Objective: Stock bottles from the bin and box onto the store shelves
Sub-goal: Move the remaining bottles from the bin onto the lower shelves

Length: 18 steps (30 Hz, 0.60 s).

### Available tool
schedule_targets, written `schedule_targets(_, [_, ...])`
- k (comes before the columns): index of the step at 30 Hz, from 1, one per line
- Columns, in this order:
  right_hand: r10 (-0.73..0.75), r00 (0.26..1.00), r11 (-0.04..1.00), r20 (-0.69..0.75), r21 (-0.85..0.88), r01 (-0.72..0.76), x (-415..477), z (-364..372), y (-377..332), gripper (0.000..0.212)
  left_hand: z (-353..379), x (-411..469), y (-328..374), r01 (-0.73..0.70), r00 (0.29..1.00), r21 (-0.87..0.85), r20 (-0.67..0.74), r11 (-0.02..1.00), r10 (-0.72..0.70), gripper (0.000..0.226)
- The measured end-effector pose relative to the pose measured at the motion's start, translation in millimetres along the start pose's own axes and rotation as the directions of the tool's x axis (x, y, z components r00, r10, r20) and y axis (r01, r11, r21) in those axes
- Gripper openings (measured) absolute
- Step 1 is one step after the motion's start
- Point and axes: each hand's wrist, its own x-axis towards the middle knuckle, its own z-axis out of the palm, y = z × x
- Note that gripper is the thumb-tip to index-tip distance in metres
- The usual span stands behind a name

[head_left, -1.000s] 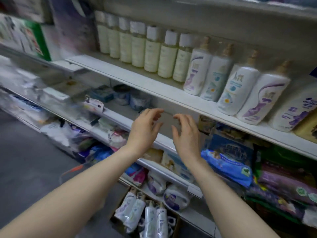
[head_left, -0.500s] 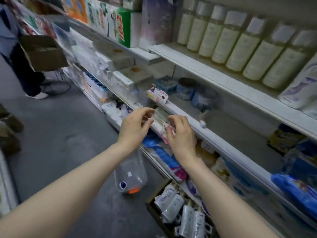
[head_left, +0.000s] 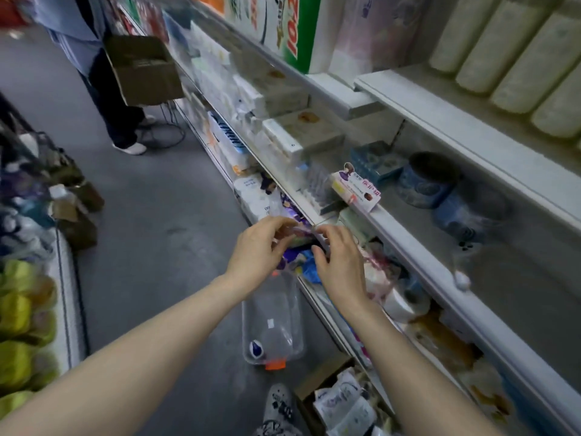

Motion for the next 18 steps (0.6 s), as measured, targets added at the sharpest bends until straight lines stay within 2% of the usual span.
schedule_targets(8, [0.048,0.993,0.996,0.105,0.067,-0.055,42.6,54.2,24.9,0.028,23.8,35.6,-62.7,0.067,0.989,0.026,0.127,0.997,-0.070,0.030])
schedule_targets(18, [0.266,0.929,0.963,0.256,-0.029,-0.267,29.7,152.8,76.2,0.038,84.1,40.5,-171.6,0.155,0.920,0.036,0.359,0.987,-0.158,0.028])
